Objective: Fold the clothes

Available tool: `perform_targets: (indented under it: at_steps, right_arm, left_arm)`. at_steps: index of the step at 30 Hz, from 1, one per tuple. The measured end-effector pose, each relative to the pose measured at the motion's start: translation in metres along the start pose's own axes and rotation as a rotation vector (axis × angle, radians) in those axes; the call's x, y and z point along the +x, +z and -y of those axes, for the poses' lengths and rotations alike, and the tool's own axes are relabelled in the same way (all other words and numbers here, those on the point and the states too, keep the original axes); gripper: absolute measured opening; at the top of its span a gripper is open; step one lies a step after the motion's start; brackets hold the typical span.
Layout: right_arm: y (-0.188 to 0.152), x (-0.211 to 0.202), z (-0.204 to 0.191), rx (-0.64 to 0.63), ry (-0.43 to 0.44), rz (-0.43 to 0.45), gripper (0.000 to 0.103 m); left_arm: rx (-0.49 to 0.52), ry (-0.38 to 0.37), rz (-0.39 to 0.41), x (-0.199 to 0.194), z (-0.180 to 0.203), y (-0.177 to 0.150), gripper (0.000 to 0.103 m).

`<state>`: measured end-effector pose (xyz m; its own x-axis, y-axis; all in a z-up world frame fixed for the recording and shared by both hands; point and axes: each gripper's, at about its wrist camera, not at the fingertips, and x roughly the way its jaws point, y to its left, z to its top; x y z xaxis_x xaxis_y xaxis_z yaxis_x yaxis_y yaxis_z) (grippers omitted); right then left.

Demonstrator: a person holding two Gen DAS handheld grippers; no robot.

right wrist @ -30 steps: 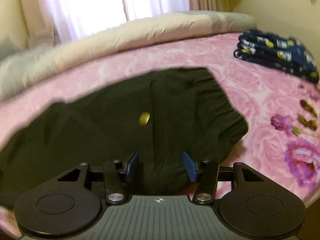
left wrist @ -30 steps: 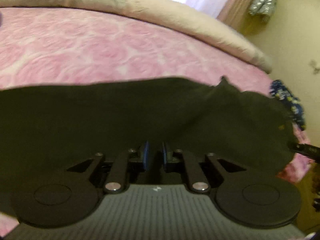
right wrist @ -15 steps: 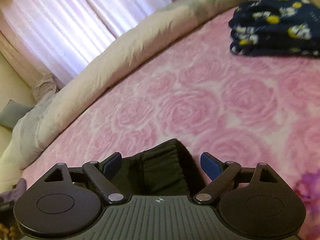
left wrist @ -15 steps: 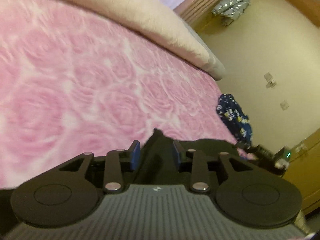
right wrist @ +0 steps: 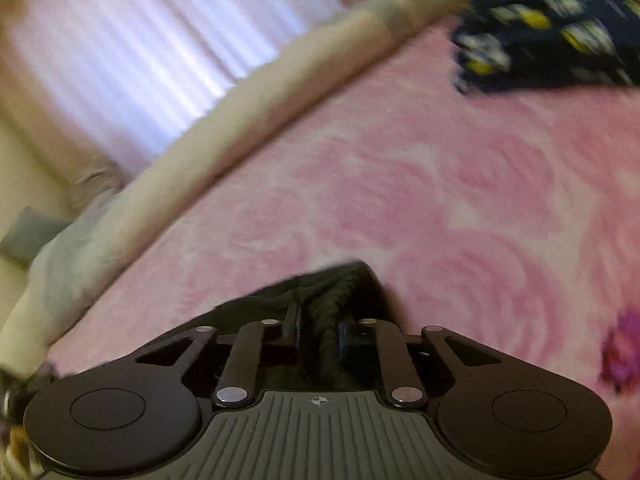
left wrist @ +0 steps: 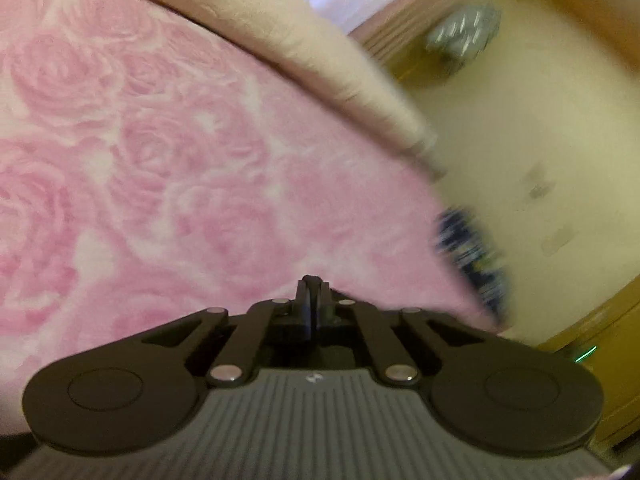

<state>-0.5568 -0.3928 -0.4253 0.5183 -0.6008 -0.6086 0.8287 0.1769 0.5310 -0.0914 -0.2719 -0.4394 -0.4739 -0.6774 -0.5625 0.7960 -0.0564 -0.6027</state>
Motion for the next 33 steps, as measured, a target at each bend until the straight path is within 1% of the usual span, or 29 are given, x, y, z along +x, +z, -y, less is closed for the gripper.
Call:
perform_targets:
  at_steps: [1,2,3,4,5,6,7,8,9,10,11,13,14,16,17,18,19,20,22,23,24,26,28,30,31,32,33]
  right_arm:
    - [-0.003,0.003,-0.004,-0.010,-0.019,0.014,0.009]
    - [-0.003,0.003,-0.009,-0.023,-0.040,0.020,0.009]
    - [-0.001,0.002,-0.014,-0.032,-0.058,0.019,0.013]
    - [0.001,-0.001,-0.018,-0.044,-0.081,0.017,0.024]
    - [0.003,-0.004,-0.023,-0.062,-0.114,0.015,0.035]
    - [0.004,-0.010,-0.029,-0.090,-0.156,0.035,0.067]
    - [0.003,-0.020,-0.037,-0.131,-0.211,0.085,0.074]
    - [0.002,-0.029,-0.044,-0.171,-0.265,0.134,0.074]
    - [0.000,-0.039,-0.053,-0.207,-0.299,0.180,0.074]
    - [-0.003,-0.047,-0.064,-0.233,-0.295,0.210,0.074]
    - [-0.007,-0.051,-0.074,-0.257,-0.260,0.220,0.074]
    - [-0.022,-0.047,-0.103,-0.343,-0.165,0.185,0.074]
    - [-0.032,-0.040,-0.117,-0.401,-0.137,0.160,0.074]
    - [-0.056,-0.020,-0.142,-0.537,-0.125,0.109,0.074]
    - [-0.067,-0.009,-0.151,-0.597,-0.134,0.084,0.074]
    - [-0.076,0.005,-0.151,-0.642,-0.173,0.053,0.074]
    - [-0.084,0.020,-0.147,-0.681,-0.223,0.012,0.074]
    - [-0.090,0.031,-0.139,-0.704,-0.250,-0.010,0.074]
    - [-0.096,0.035,-0.114,-0.693,-0.233,0.003,0.074]
    - [-0.094,0.028,-0.109,-0.672,-0.227,0.008,0.074]
    - [-0.093,0.021,-0.108,-0.671,-0.245,0.004,0.074]
    - [-0.093,0.001,-0.109,-0.648,-0.249,0.009,0.069]
    - [-0.100,-0.022,-0.114,-0.630,-0.236,0.044,0.069]
    - [-0.116,-0.042,-0.122,-0.639,-0.178,0.061,0.069]
    - [-0.127,-0.048,-0.124,-0.654,-0.150,0.049,0.069]
    - [-0.139,-0.049,-0.124,-0.683,-0.150,0.016,0.069]
    - [-0.152,-0.047,-0.120,-0.712,-0.174,-0.013,0.069]
  left_arm:
    - [0.039,0.039,-0.003,0.003,0.006,-0.003,0.005]
    - [0.061,0.058,0.010,0.002,0.010,-0.004,0.008]
    - [0.065,0.062,0.030,-0.002,0.012,-0.002,0.010]
    - [0.055,0.068,0.055,-0.010,0.011,0.000,0.013]
    - [0.029,0.083,0.087,-0.023,0.006,0.004,0.019]
    - [0.001,0.099,0.122,-0.035,0.001,0.008,0.020]
    - [-0.020,0.109,0.154,-0.051,-0.005,0.008,0.020]
    - [-0.040,0.117,0.185,-0.067,-0.010,0.009,0.019]
    - [-0.036,0.117,0.193,-0.079,-0.012,0.007,0.015]
    - [-0.006,0.112,0.181,-0.087,-0.008,0.003,0.009]
    - [0.029,0.107,0.166,-0.095,-0.002,-0.002,0.002]
    - [0.110,0.082,0.123,-0.097,0.015,-0.015,0.001]
    - [0.144,0.071,0.105,-0.095,0.023,-0.023,0.001]
    - [0.191,0.104,0.081,-0.081,0.027,-0.036,0.001]
    - [0.213,0.123,0.070,-0.073,0.029,-0.043,0.001]
    - [0.230,0.152,0.059,-0.065,0.024,-0.050,0.003]
    - [0.253,0.172,0.049,-0.056,0.016,-0.055,0.003]
    - [0.259,0.172,0.044,-0.049,0.007,-0.059,0.004]
    - [0.233,0.159,0.050,-0.054,0.004,-0.058,0.003]
    - [0.239,0.173,0.059,-0.060,0.007,-0.057,0.003]
    - [0.247,0.185,0.068,-0.067,0.008,-0.057,0.003]
    - [0.241,0.193,0.085,-0.083,0.008,-0.061,0.003]
    - [0.211,0.198,0.092,-0.107,0.008,-0.071,0.003]
    - [0.181,0.205,0.098,-0.131,0.007,-0.083,0.003]
    - [0.181,0.224,0.092,-0.144,0.006,-0.095,0.003]
    - [0.186,0.247,0.084,-0.156,0.005,-0.108,0.004]
    - [0.182,0.279,0.074,-0.167,0.000,-0.123,0.005]
